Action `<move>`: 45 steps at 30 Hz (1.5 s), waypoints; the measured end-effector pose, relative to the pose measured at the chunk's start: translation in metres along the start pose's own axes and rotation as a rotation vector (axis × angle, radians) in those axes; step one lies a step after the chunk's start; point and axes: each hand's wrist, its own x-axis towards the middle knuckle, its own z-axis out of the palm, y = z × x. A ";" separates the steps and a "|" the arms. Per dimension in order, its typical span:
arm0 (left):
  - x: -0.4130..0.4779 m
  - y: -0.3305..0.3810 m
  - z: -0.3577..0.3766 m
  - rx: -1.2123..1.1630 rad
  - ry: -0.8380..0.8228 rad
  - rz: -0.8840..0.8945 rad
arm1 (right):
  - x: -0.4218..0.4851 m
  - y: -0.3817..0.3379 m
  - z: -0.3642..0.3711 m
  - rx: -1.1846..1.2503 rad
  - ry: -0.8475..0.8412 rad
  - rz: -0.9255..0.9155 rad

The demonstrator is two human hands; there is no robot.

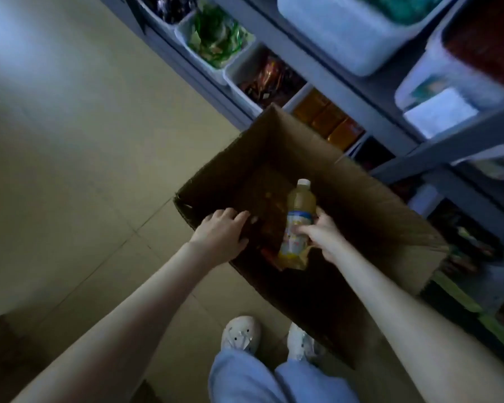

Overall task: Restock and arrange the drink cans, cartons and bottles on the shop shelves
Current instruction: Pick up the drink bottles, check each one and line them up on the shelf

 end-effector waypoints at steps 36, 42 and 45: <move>-0.546 0.372 -0.451 -0.160 1.243 0.875 | -0.804 -0.246 -0.226 -0.635 1.110 -1.315; -0.620 0.452 -0.532 -0.061 1.541 1.097 | -0.929 -0.257 -0.307 -0.764 1.422 -1.390; -0.626 0.479 -0.573 0.013 1.624 1.084 | -0.959 -0.271 -0.338 -0.824 1.494 -1.378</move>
